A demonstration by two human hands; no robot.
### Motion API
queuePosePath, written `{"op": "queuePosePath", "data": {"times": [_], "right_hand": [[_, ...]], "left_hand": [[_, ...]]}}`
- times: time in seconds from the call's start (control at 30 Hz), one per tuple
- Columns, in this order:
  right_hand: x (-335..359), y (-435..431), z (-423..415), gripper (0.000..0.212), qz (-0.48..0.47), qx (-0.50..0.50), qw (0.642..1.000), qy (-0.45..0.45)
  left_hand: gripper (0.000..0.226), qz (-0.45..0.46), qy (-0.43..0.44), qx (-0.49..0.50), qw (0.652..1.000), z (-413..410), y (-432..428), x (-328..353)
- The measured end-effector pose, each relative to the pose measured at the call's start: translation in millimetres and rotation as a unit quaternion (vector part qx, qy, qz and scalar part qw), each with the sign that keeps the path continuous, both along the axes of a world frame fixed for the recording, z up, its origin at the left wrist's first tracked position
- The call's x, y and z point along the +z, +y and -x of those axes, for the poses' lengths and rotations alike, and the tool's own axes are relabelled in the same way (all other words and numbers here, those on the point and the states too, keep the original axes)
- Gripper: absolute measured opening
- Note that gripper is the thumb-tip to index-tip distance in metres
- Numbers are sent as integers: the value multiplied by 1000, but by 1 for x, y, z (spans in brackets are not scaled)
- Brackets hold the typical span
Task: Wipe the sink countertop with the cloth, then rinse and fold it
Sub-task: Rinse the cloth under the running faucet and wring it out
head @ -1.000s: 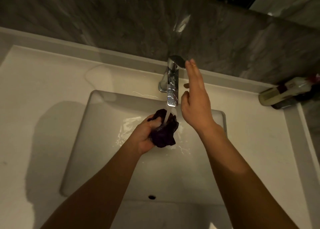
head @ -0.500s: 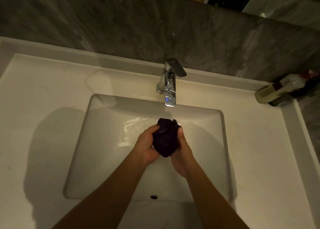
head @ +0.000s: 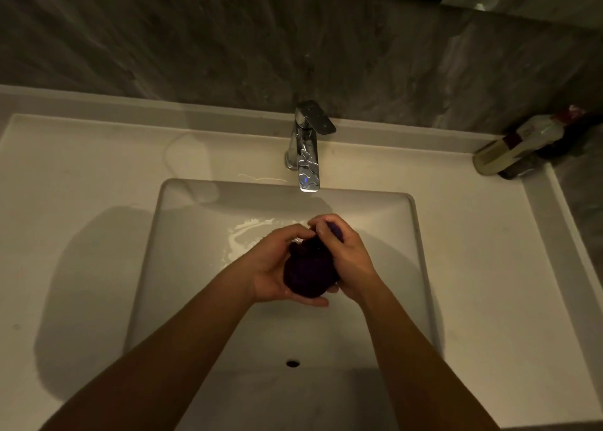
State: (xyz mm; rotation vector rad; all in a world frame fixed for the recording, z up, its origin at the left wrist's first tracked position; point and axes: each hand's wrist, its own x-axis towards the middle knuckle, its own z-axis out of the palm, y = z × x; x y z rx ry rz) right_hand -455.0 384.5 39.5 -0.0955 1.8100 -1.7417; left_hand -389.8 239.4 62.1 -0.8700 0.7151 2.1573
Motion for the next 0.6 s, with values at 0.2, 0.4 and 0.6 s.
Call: {"op": "queuePosePath", "data": {"times": [0.2,0.4,0.6], "right_hand": [[6,-17,7,55,-118,-81,989,29],[-8,-27,16,48,-206,-102,968,-100],[-33,-22,10,22,-153,-117,918,-346]], "left_hand": [[55,290,28,-39,956,14,30,9],[23,561,184,-148,793,19,47,-14],[33,656,205,-219,693,11,48,-42]]}}
